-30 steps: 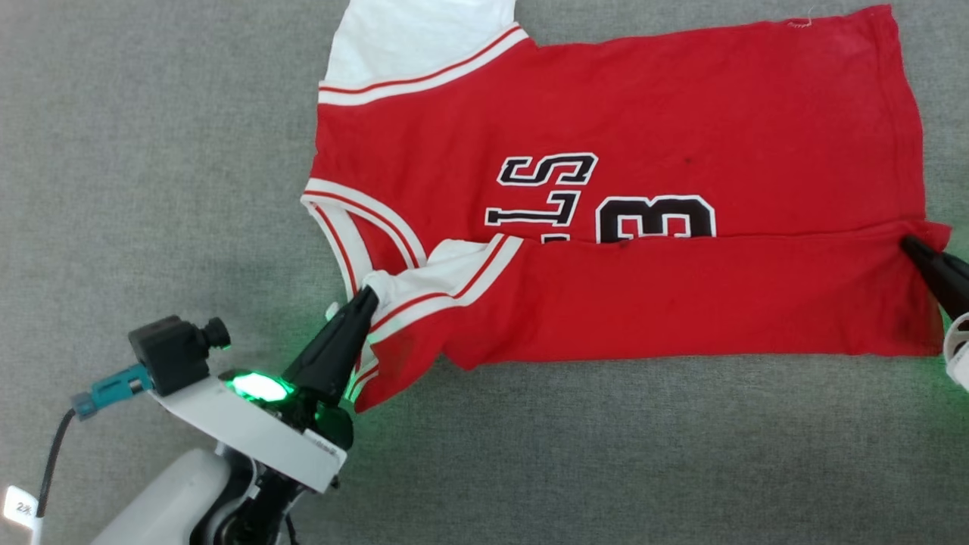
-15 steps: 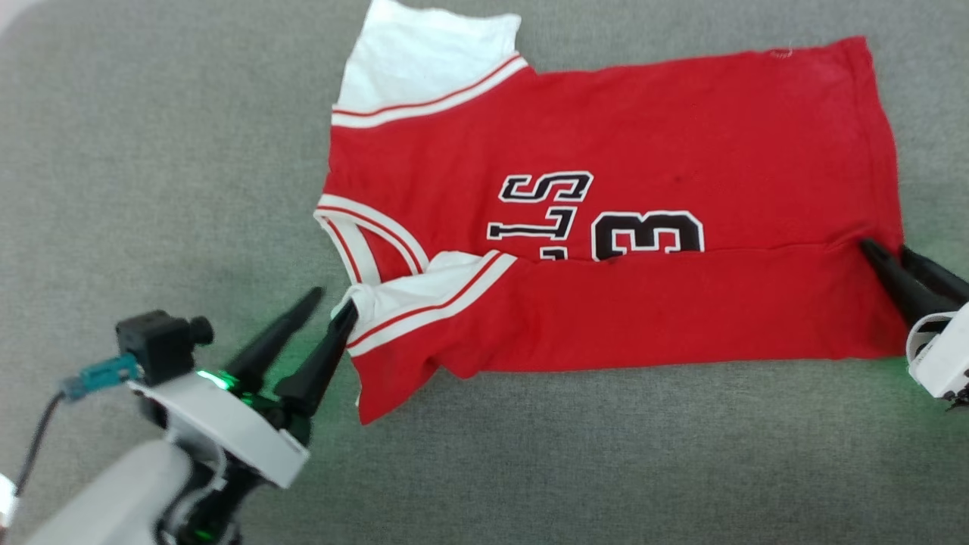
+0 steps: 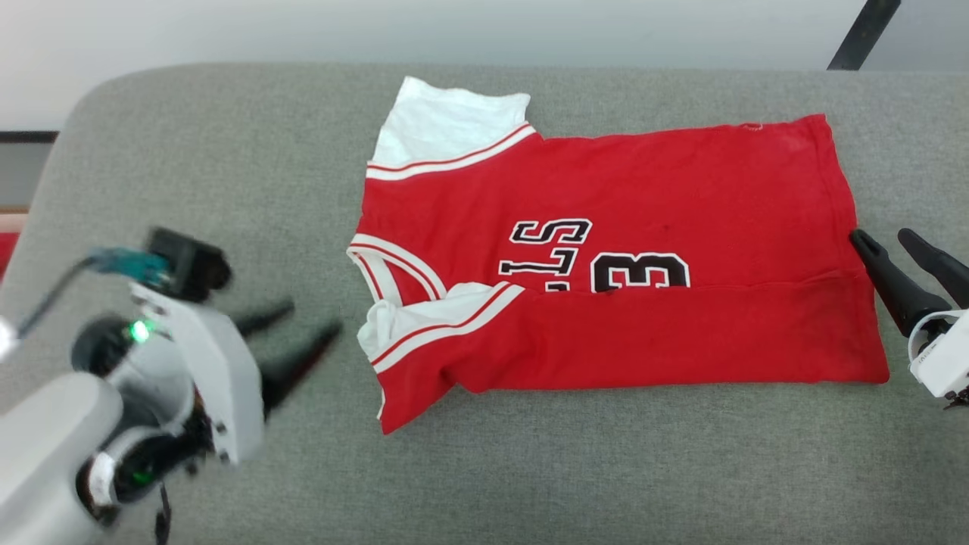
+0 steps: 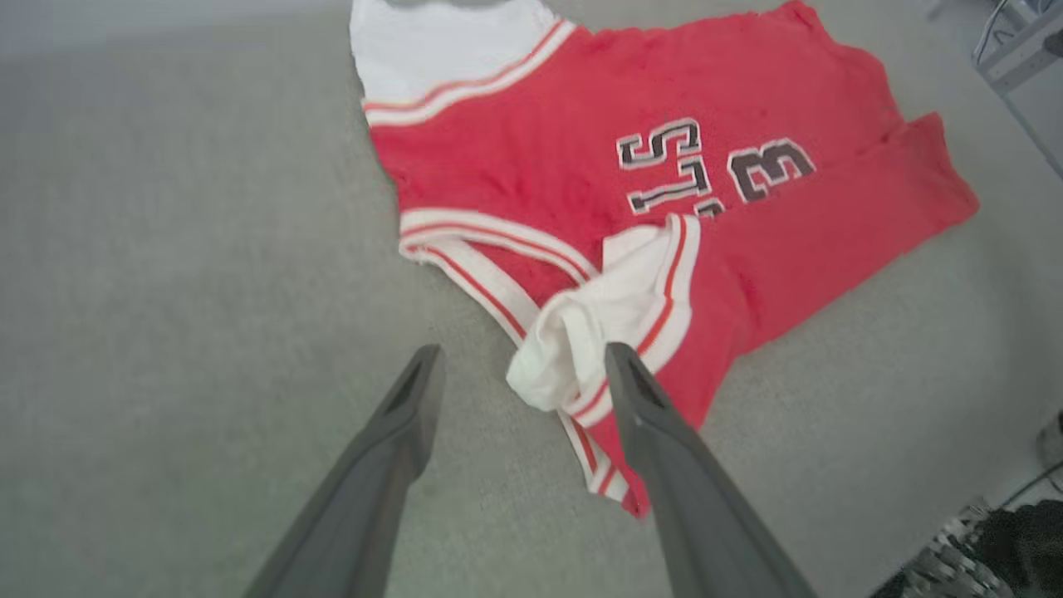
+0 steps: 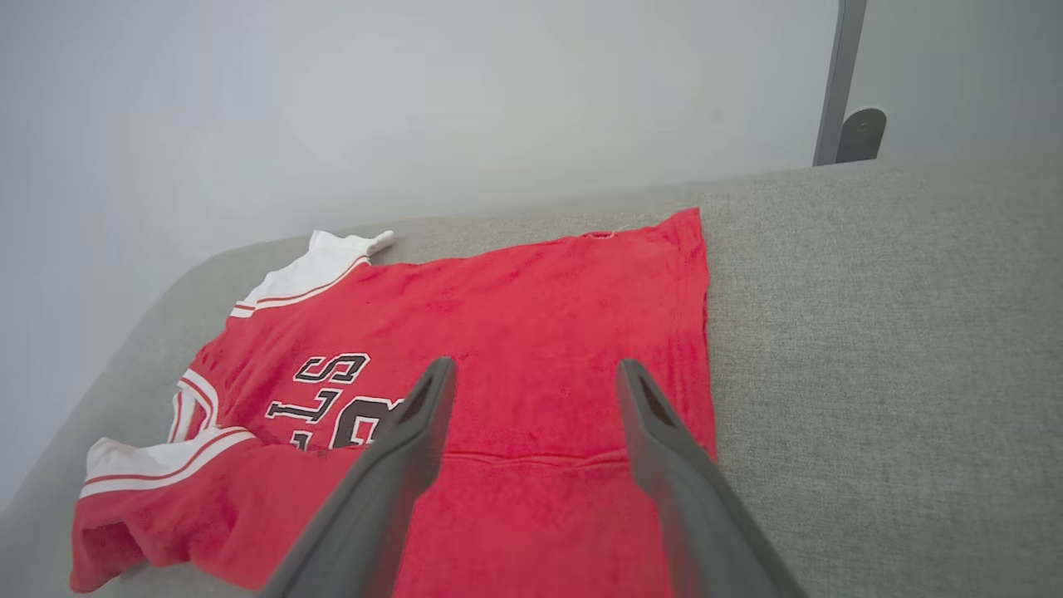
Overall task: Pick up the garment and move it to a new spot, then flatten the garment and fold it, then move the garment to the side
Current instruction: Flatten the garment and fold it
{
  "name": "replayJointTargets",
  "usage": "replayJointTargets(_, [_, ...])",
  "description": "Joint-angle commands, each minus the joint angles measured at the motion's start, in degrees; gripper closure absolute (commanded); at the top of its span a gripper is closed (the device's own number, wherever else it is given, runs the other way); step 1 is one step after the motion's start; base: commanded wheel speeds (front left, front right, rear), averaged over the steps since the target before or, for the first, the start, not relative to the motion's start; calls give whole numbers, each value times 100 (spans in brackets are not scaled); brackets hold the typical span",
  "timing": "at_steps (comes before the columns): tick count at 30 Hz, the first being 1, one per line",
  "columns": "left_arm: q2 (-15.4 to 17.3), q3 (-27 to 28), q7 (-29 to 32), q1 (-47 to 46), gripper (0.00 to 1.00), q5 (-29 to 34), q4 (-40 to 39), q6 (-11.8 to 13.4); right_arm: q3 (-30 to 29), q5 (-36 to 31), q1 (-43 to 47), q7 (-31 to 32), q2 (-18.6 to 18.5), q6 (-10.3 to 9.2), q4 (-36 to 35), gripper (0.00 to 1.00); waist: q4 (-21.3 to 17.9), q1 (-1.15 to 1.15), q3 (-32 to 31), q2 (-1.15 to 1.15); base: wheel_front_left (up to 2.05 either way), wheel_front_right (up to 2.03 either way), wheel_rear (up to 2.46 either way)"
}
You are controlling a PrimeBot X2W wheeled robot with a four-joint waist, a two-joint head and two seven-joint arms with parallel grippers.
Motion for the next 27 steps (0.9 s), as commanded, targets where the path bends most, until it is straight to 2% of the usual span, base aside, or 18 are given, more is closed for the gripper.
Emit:
replayJointTargets(1, [126, -240, 785, -31, 0, -246, -292, 191, -22, 46, 66, -30, 28, -6, -34, 0, 5, 0, -51, 0, 0, 0, 0])
replayJointTargets(2, [126, -240, 785, -31, 0, -246, -292, 191, -22, 46, 66, -30, 28, -6, -34, 0, 5, 0, -51, 0, 0, 0, 0])
replayJointTargets(6, [132, -454, 1724, -115, 0, -601, -670, 554, -17, 23, 28, -64, 58, -6, -73, 0, -64, 0, 75, 0, 0, 0, 0])
replayJointTargets(10, [-103, -548, 2034, -129, 0, -810, -564, 711, 21, -1, -57, -97, 85, -6, -74, 0, -172, 0, 231, 0, 0, 0, 0])
replayJointTargets(14, [-406, -523, 2078, -133, 0, -1105, -235, 621, 14, -7, -163, -126, 95, -6, -58, 0, -318, 0, 388, 0, 0, 0, 0])
replayJointTargets(18, [-568, -542, 2050, -234, 0, -1060, 246, 513, -10, -10, -235, -160, 101, -6, -64, 0, -452, 0, 532, 0, 0, 0, 0])
replayJointTargets(26, [-978, -650, 2008, -276, 0, -1115, 1239, 126, -29, 22, -327, -104, -3, -6, -59, 0, -652, 0, 736, 0, 0, 0, 0])
replayJointTargets(27, [-1019, -663, 2003, -277, 21, -1127, 1309, 69, -16, 14, -329, -57, -36, -6, -58, 0, -661, 0, 747, 0, 0, 0, 0])
